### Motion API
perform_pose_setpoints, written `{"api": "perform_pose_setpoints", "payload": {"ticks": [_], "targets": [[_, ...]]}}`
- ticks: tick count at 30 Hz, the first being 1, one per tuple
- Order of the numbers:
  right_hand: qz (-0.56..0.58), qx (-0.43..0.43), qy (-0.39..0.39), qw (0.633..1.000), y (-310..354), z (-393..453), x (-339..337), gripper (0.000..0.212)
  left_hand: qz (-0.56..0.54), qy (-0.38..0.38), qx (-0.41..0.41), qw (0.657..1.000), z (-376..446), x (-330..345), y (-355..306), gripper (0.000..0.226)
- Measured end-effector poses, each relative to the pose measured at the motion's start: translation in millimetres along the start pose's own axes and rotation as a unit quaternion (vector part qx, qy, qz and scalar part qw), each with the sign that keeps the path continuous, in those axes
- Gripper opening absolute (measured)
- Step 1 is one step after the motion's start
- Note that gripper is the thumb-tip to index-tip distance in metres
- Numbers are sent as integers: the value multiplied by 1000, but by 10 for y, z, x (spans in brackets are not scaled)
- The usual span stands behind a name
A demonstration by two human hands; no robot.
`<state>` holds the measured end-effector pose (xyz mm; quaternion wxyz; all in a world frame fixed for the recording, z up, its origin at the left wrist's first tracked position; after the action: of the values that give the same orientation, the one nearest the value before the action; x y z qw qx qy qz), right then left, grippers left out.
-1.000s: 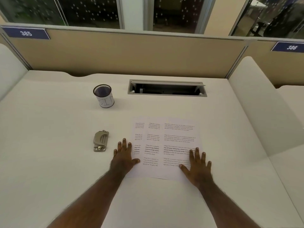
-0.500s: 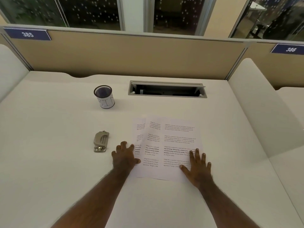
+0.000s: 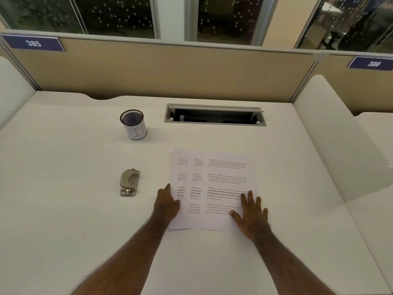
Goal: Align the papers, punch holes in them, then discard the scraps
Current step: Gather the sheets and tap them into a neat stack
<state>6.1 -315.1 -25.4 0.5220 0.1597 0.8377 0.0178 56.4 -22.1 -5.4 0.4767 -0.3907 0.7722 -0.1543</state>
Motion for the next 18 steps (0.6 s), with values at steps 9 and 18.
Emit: {"api": "perform_pose_setpoints", "payload": {"ticks": [9,18], "targets": [[45,-67,23,996,373,-32,84,78,-149,34,-8,988,-12,73,-95,44],[203,-46,-7,978,425,50,-106,74,-376,152,-83,910,50,265,32,34]]}}
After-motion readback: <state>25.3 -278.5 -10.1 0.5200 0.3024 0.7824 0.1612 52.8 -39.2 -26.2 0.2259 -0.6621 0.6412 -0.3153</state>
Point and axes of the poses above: each hand's wrist, its own z-axis towards the middle knuckle, its own x-axis out of the palm, y = z × x, the point moved 6 cm from there along z, towards the middle knuckle, and after that the axes turned 3 degrees about y, right-handed, at the moved point
